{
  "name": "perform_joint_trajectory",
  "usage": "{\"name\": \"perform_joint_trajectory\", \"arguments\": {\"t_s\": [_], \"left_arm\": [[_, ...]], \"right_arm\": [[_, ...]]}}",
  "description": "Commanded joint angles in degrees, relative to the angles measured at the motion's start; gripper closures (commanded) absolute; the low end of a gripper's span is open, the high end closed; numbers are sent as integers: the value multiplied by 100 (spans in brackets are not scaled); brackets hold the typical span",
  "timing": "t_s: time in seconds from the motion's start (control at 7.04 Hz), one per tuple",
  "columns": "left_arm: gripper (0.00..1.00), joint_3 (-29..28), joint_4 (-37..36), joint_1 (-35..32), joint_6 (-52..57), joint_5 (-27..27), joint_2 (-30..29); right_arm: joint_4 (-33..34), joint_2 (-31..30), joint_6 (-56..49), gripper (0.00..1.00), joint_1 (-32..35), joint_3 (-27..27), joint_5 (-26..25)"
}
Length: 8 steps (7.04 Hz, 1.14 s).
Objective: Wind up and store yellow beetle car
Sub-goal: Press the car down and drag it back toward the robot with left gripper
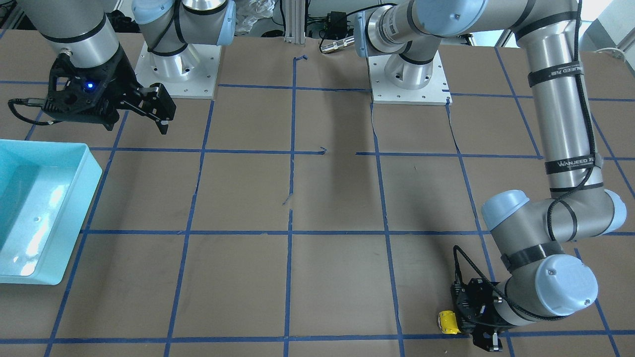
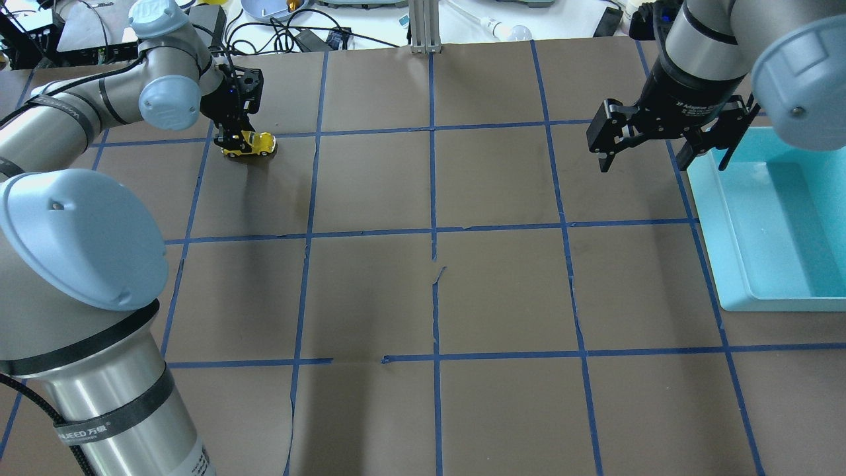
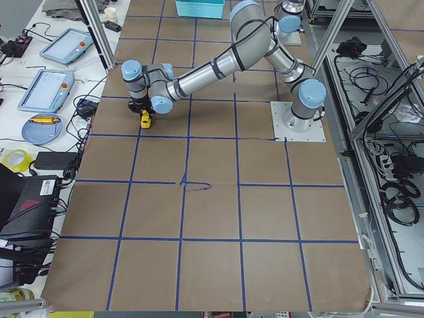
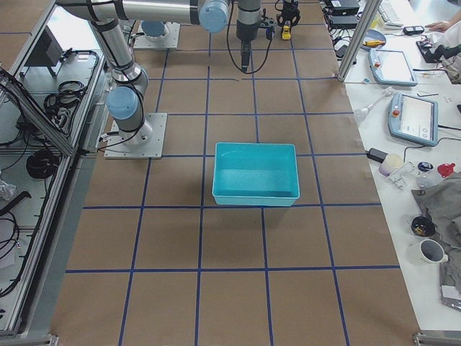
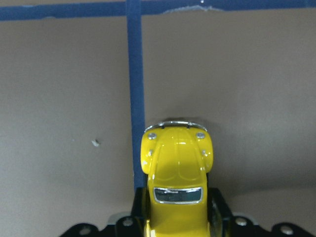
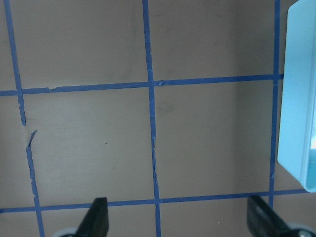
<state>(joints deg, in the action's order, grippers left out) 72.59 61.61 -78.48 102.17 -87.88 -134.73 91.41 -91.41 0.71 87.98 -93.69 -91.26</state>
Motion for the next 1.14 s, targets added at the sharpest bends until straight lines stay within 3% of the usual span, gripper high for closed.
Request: {"name": "perform_joint_trajectory", "arguments": {"t_s": [0.0,0.71,0.85,0.99], "left_arm": [[100,-8,0,113,31,-1,0],[100,0,0,245,259,-9,0],[1,0,18,246,251,-9,-9],[0,9,9,246,259,-44,17]], "right_arm": [[0,0,0,0,0,0,-6],[0,0,0,0,0,0,3],[-9,0,0,0,0,0,-6],[-9,0,0,0,0,0,-6]]}}
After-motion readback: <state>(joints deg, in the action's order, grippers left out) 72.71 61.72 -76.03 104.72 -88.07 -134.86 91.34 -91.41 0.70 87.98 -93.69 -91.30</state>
